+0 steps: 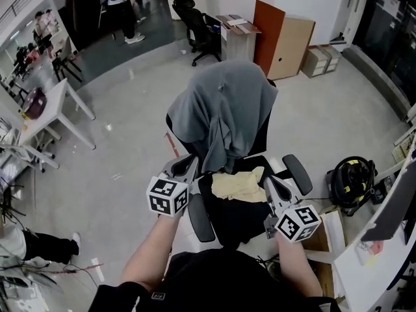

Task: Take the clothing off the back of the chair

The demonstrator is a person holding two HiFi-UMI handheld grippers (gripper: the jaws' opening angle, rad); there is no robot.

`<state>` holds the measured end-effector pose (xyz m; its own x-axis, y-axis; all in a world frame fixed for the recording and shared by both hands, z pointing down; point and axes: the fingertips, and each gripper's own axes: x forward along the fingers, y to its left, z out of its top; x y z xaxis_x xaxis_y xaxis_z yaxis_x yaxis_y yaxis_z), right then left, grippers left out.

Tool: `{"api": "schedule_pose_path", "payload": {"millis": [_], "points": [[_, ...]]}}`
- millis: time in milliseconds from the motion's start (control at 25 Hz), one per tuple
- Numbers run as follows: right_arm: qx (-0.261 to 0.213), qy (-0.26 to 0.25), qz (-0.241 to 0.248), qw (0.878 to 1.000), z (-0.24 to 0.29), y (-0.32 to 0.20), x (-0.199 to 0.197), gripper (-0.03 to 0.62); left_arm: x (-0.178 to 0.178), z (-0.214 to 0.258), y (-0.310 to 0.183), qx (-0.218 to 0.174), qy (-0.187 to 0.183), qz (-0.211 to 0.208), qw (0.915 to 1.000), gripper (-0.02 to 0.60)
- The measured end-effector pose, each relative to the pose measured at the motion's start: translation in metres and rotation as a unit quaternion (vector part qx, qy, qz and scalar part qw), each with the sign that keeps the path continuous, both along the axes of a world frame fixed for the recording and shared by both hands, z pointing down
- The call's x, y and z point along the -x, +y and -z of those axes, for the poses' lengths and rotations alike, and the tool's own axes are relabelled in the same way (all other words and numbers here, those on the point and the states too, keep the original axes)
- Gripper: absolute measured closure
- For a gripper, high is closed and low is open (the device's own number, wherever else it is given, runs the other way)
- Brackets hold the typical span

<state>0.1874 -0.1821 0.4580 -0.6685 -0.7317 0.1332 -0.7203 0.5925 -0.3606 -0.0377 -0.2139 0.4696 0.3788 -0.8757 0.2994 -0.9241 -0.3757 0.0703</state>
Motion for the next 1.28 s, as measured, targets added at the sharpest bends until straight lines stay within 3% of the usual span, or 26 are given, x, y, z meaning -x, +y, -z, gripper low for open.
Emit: {"api": "schedule_pose_path", "payload": {"millis": [320, 720, 1080, 1280], "points": [[0.002, 0.005, 0.029, 1.000, -0.004, -0.043, 0.003, 0.579, 0.020, -0.003, -0.047, 0.007, -0.024, 0.053, 0.9983, 0.456], [0.009, 0.013, 0.029, 0.999, -0.005, -0.093, 0.044, 0.579, 0.056, -0.015, -0.115, 0.029, -0.034, 0.050, 0.9978, 0.359], [0.024, 0.015, -0.007, 1.000, -0.018, -0.141, 0.077, 0.579, 0.071, -0.024, -0.188, 0.039, -0.047, -0.007, 0.9981, 0.348], [0.040, 0.013, -0.046, 0.998, -0.022, -0.158, 0.078, 0.579, 0.048, -0.022, -0.244, 0.042, -0.068, -0.071, 0.9942, 0.333]]}}
